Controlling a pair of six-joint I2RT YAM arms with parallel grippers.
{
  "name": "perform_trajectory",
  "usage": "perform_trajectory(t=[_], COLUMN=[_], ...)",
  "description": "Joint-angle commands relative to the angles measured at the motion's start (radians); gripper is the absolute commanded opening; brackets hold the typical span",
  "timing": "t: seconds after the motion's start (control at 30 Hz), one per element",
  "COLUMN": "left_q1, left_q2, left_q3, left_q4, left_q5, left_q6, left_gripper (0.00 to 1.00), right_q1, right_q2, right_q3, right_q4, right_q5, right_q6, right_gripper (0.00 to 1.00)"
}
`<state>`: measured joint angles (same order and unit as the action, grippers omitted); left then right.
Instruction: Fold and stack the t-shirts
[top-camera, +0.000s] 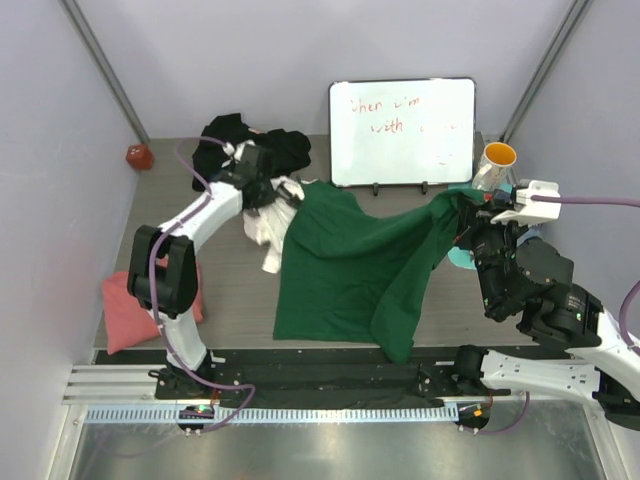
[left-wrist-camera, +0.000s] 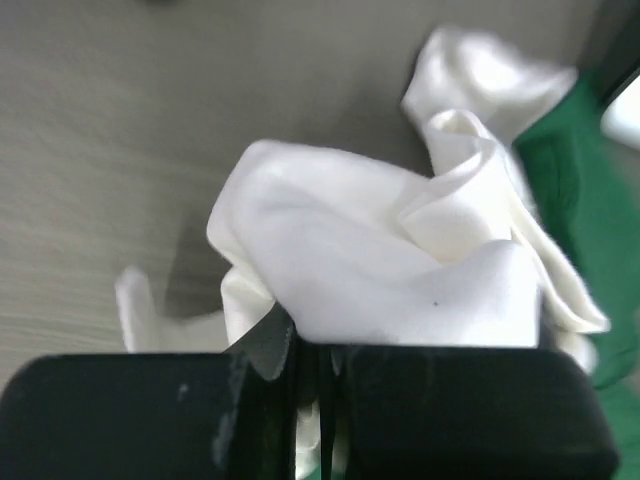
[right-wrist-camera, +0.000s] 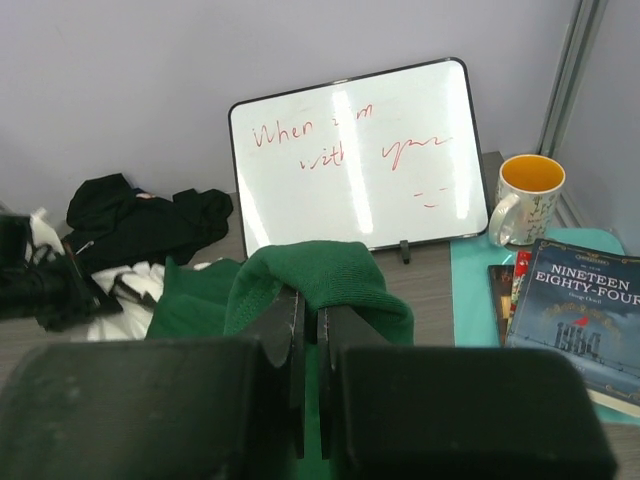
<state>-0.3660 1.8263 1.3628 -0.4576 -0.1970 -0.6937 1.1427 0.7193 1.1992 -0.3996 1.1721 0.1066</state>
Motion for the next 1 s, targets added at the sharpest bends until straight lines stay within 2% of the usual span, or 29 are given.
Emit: perform_trajectory(t=[0.0, 0.17, 0.27, 0.3, 0.4, 0.43, 0.5, 0.57, 0.73, 0.97], left_q1=[0.103, 0.255, 0.341, 0.363, 0.424, 0.432, 0.449, 0.453, 0.455, 0.453], left_q2=[-0.026, 0.1, 0.243, 0.337, 0.425, 0.41, 0.366, 0.334, 0.442, 0.631], left_q3=[0.299, 0.614, 0.917, 1.107, 1.336, 1.322, 1.183, 1.101, 1.154, 1.127], left_q4=[-0.149, -0.28, -0.384, -0.447, -0.461, -0.432, -0.316, -0.273, -0.361, -0.443], left_q5=[-0.16, -0.035, 0.049, 0.074, 0.161, 0.177, 0.194, 0.224, 0.278, 0.384], left_q6=[0.042, 0.037, 0.03, 0.029, 0.005, -0.003, -0.023, -0.026, -0.018, 0.003], left_gripper=[0.0, 0.0, 0.0, 0.0, 0.0, 0.0, 0.0, 0.0, 0.0, 0.0], right_q1=[0.003, 0.002, 0.002, 0.002, 0.003, 0.002, 0.002, 0.003, 0.002, 0.002], right_q2=[-0.021, -0.044, -0.044, -0.043, -0.029, -0.024, -0.014, -0.009, 0.011, 0.08], right_q3=[-0.009, -0.035, -0.046, -0.044, -0.047, -0.047, -0.047, -0.046, -0.066, -0.115], right_q4=[-0.002, -0.012, -0.018, -0.021, -0.03, -0.033, -0.041, -0.047, -0.061, -0.126], right_q5=[0.017, 0.027, 0.031, 0.029, 0.034, 0.032, 0.035, 0.035, 0.009, -0.071], right_q6=[0.048, 0.065, 0.076, 0.079, 0.09, 0.094, 0.1, 0.11, 0.153, 0.284], right_gripper=[0.01, 0.01, 0.01, 0.01, 0.01, 0.01, 0.01, 0.01, 0.01, 0.01])
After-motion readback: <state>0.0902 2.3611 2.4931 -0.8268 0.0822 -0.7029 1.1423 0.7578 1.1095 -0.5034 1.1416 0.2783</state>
